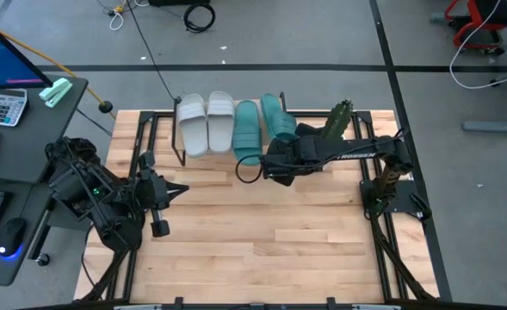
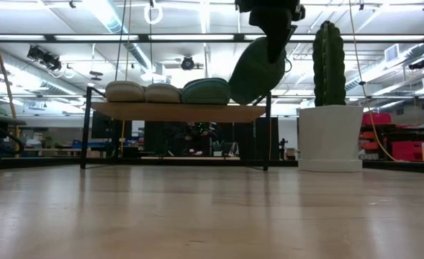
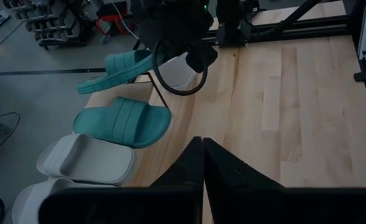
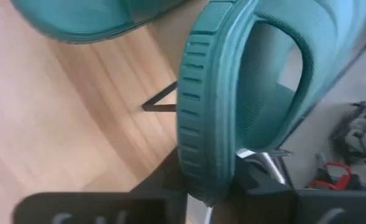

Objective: Pick and place slides into the shelf
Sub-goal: Put the left green slipper on the shelf

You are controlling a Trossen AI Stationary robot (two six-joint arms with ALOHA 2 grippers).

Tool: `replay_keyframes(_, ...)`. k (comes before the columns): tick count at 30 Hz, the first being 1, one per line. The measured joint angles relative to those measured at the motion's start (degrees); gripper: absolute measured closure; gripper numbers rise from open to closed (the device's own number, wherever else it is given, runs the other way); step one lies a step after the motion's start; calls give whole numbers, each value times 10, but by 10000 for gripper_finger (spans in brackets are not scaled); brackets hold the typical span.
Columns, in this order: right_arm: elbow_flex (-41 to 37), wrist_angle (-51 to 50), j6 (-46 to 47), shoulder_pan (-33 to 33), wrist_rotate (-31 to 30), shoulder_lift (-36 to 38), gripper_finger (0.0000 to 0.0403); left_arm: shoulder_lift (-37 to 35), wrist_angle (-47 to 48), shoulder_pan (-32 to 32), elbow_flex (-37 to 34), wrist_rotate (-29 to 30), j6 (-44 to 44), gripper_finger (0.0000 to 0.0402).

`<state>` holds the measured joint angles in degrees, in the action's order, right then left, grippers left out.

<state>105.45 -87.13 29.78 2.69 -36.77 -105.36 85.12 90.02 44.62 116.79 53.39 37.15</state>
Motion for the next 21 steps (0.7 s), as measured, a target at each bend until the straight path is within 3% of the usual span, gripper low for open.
replay_keyframes(9,0,50,-63,-4,56,0,259,0,0,0,0,2,5,386)
replay_keyframes(14,0,67,-77,-7,62,0,241,0,0,0,0,2,13,397)
replay_keyframes(21,0,108,-125,-22,119,0,229,0,0,0,-10,1,27,382)
